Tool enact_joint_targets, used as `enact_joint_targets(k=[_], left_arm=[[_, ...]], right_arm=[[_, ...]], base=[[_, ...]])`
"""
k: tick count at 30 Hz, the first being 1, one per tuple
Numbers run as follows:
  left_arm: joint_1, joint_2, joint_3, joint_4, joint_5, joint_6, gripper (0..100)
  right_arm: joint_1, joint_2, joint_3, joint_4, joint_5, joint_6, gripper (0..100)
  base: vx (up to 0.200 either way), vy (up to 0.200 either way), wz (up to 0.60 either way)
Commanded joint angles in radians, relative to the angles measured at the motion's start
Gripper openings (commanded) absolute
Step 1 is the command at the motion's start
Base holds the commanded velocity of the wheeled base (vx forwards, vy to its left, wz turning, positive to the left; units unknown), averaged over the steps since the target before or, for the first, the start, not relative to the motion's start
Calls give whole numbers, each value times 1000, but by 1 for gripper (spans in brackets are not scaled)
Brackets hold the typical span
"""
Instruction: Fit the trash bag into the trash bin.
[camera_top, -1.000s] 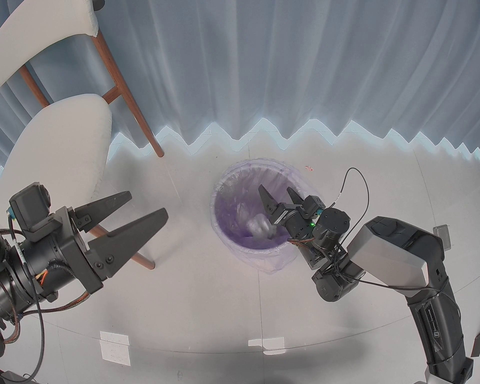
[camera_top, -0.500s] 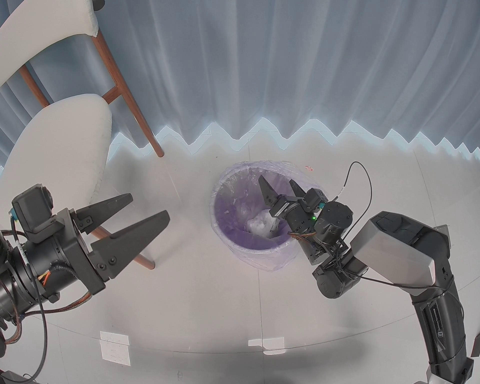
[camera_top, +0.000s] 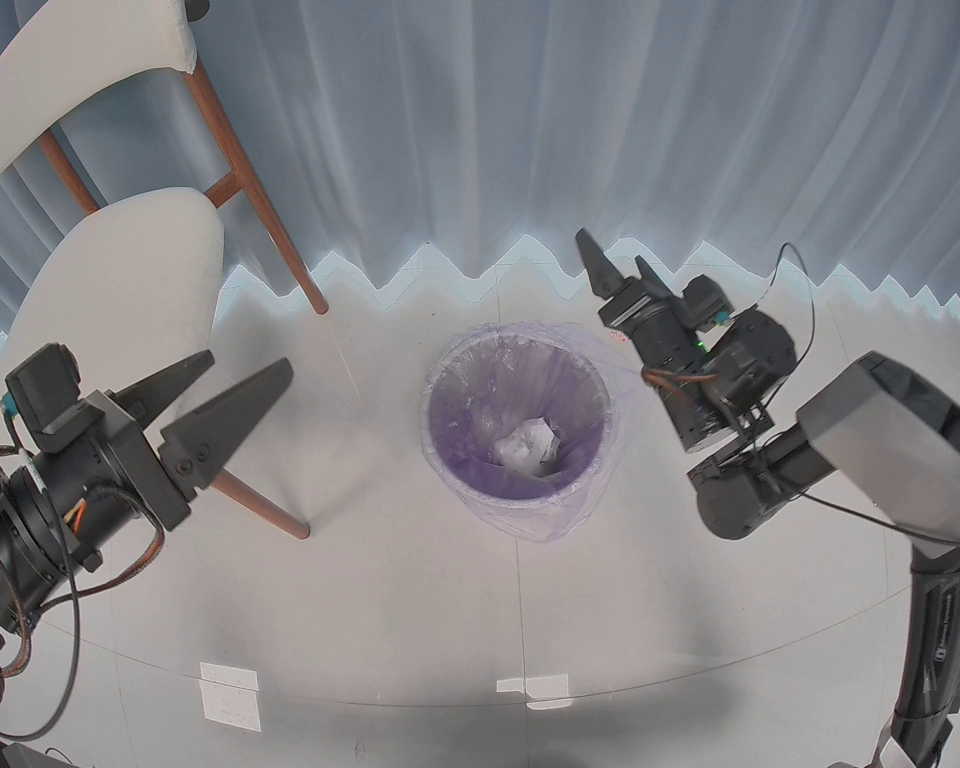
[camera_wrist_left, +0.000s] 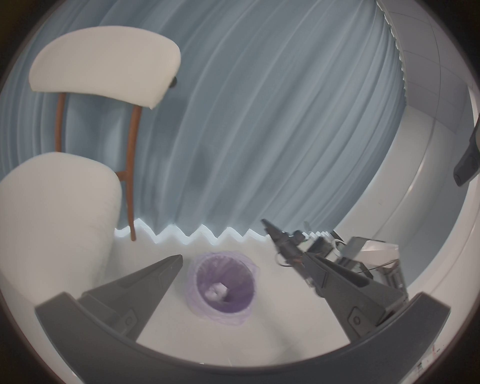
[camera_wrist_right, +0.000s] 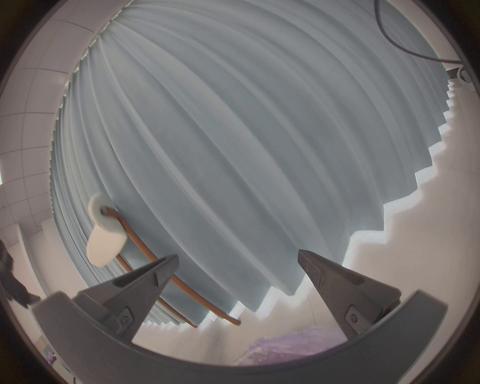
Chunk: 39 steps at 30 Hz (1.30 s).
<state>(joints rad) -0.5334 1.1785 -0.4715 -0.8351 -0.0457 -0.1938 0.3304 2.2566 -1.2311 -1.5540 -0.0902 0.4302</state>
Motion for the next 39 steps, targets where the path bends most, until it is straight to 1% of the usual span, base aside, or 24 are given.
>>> enact_joint_targets(k=[1, 2, 3, 5, 6, 7, 10, 11, 12, 13, 14, 17, 18, 20, 21, 22, 23, 24, 25, 27, 29, 34, 36, 39], left_arm=[[165, -165, -4, 21, 50, 19, 100], [190, -181, 4, 25, 49, 19, 100], [251, -231, 27, 41, 44, 22, 100], [303, -300, 50, 54, 41, 22, 100], [303, -300, 50, 54, 41, 22, 100], [343, -369, 76, 67, 32, 22, 100], [391, -500, 122, 100, 26, 22, 100], [401, -547, 136, 125, 21, 22, 100], [401, -547, 136, 125, 21, 22, 100], [408, -639, 160, 191, -2, 22, 100], [411, -711, 183, 252, -25, 22, 100], [431, -861, 217, 395, -62, 22, 100], [440, -889, 214, 427, -66, 22, 100], [440, -889, 214, 427, -66, 22, 100], [460, -959, 211, 499, -72, 20, 100], [466, -991, 214, 522, -74, 22, 100], [472, -1028, 225, 545, -75, 24, 100], [472, -1031, 226, 548, -77, 25, 100], [474, -1082, 248, 591, -86, 34, 100], [474, -1091, 258, 597, -88, 40, 100], [475, -1094, 300, 587, -85, 50, 100], [477, -1094, 336, 617, -89, 71, 100], [489, -1099, 395, 673, -85, 123, 100], [497, -1103, 471, 700, -92, 186, 100]], right_arm=[[-70, -405, 295, 68, 124, -33, 100], [-74, -436, 317, 86, 135, -50, 100], [-88, -520, 364, 135, 147, -93, 100], [-94, -621, 407, 207, 147, -123, 100], [-94, -621, 407, 207, 147, -123, 100], [-94, -736, 436, 327, 142, -125, 100], [-97, -910, 490, 546, 112, -133, 100], [-100, -970, 513, 618, 98, -134, 100], [-100, -970, 513, 618, 98, -134, 100], [-108, -1094, 562, 758, 89, -140, 100], [-108, -1194, 599, 861, 89, -159, 100], [-110, -1405, 639, 1071, 89, -225, 100], [-110, -1448, 642, 1121, 89, -243, 100], [-110, -1448, 642, 1121, 89, -243, 100], [-117, -1588, 685, 1264, 87, -292, 100], [-129, -1661, 725, 1316, 89, -307, 100], [-143, -1727, 760, 1347, 89, -318, 100], [-145, -1732, 763, 1348, 89, -318, 100], [-166, -1803, 805, 1353, 87, -321, 100], [-175, -1827, 820, 1352, 89, -321, 100], [-189, -1899, 861, 1356, 89, -324, 100], [-191, -1990, 967, 1356, 90, -369, 100], [-192, -2042, 1045, 1358, 89, -380, 100], [-192, -2112, 1131, 1375, 89, -384, 100]], base=[[0, 0, 0], [0, 0, 0], [0, 0, 0], [0, 0, 0], [0, 0, 0], [0, 0, 0], [0, 0, 0], [0, 0, 0], [0, 0, 0], [0, 0, 0], [0, 0, 0], [0, 0, 0], [0, 0, 0], [0, 0, 0], [0, 0, 0], [0, 0, 0], [0, 0, 0], [0, 0, 0], [0, 0, 0], [0, 0, 0], [0, 0, 0], [0, 0, 0], [0, 0, 0], [0, 0, 0]])
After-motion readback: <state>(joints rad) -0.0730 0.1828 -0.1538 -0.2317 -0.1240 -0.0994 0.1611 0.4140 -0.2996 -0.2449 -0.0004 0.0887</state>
